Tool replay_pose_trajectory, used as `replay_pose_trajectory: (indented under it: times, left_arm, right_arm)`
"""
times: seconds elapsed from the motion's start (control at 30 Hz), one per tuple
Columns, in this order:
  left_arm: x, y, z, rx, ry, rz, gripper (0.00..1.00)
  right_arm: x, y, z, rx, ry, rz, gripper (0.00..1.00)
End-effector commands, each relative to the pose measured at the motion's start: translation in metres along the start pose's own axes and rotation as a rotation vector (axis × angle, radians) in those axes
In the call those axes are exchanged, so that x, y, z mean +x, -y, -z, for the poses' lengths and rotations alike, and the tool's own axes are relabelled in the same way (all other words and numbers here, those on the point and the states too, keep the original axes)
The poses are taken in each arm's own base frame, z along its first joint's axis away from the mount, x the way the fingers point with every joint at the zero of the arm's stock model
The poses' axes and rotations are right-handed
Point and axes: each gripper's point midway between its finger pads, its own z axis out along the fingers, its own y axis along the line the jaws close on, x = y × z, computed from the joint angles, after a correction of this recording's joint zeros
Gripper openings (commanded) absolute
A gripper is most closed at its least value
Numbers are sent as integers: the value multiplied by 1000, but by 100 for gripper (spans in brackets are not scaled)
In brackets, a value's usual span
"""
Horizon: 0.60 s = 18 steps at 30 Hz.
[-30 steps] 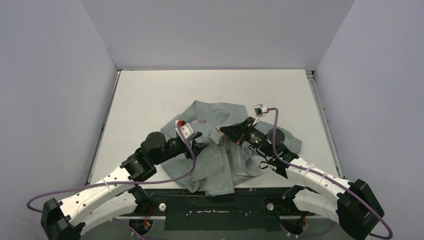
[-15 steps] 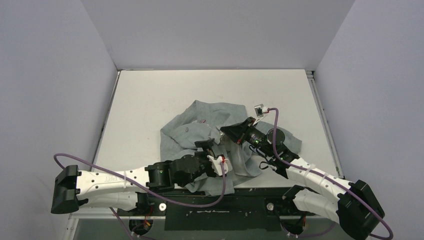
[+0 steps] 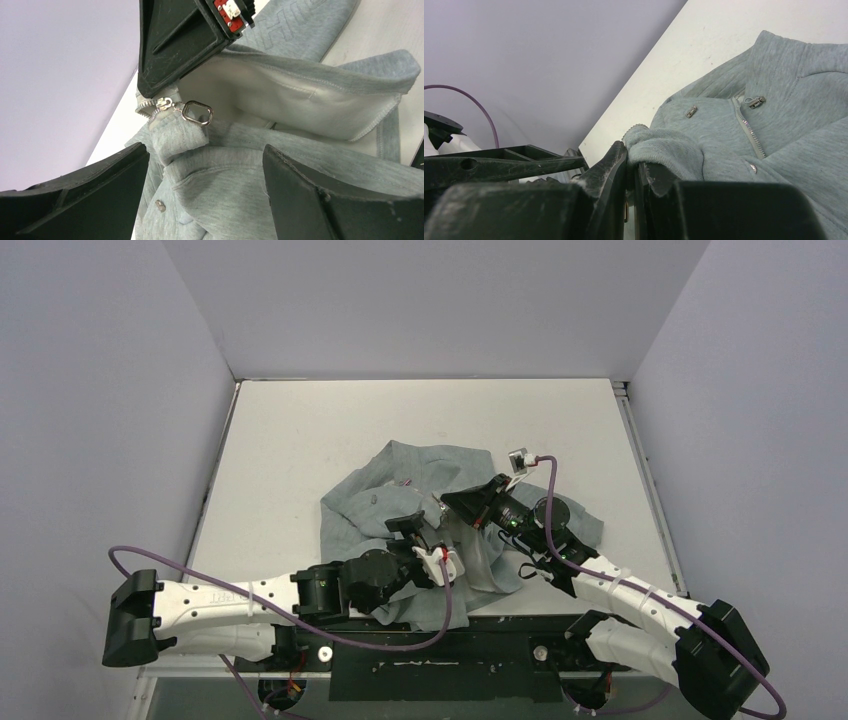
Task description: Zip up the jacket
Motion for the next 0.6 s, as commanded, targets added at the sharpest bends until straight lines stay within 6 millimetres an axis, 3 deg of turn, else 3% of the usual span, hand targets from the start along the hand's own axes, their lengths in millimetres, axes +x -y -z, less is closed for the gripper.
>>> replay_pose_trajectory:
  times: [0.0, 0.57]
  left_arm:
    - [-33, -8, -5, -29, 91, 59, 81]
    - [-36, -11, -29, -139, 11, -109, 73]
  right_arm:
    - [-28, -18, -2, -49, 86, 28, 0]
    - [-28, -18, -2, -52, 86, 27, 0]
